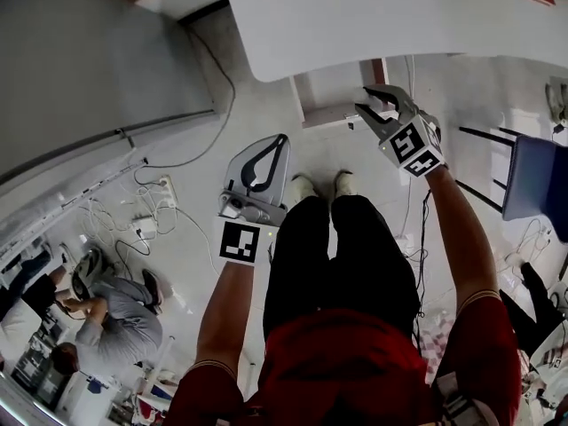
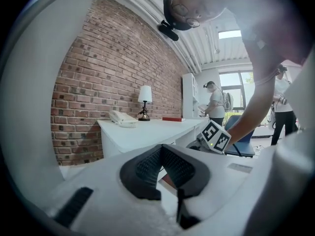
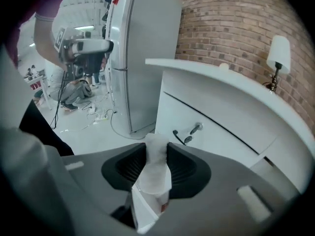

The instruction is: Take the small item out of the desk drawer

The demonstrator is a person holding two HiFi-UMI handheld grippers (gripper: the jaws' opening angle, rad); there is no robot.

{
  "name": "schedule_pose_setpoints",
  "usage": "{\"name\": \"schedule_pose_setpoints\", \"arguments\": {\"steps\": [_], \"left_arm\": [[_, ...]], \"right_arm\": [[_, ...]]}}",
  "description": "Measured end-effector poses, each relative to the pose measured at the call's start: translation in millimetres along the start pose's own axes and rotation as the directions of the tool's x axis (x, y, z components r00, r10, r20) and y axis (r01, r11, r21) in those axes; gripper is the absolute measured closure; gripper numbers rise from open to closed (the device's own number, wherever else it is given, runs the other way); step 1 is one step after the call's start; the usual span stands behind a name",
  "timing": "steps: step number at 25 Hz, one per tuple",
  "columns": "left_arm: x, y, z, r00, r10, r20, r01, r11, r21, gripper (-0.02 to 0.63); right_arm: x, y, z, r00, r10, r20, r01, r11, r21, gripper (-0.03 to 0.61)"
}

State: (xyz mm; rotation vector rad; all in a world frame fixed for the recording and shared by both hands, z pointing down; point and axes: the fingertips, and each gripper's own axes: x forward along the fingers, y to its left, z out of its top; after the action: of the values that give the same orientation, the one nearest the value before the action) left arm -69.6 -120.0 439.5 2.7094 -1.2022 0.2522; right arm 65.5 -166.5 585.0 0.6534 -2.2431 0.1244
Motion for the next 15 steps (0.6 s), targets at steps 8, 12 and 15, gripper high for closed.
{"name": "schedule_pose_setpoints", "arguments": {"steps": [8,12,15], "left_arm": [[-12.3,-45.0,48.3,0.999,-0.024,0.036,0.023,0.999,0.025,0.611],[-15.0,-66.1,84.5,0.997,-0.040,0.069,0.037,0.998,0.044,0.611],[-13.6,-70.2,110.8,0.994,-0.048,0.100,0.045,0.998,0.040,0.611]], "right_arm": [[-102.2,22.2,49.1,0.986,-0.078,0.150,0.070,0.996,0.056,0.434],[-153.9,31.5,78.8,0.965,-0.112,0.236,0.092,0.991,0.094,0.436],[-184.0,26.9,108.9,0.927,-0.141,0.348,0.096,0.985,0.145,0.436]]}}
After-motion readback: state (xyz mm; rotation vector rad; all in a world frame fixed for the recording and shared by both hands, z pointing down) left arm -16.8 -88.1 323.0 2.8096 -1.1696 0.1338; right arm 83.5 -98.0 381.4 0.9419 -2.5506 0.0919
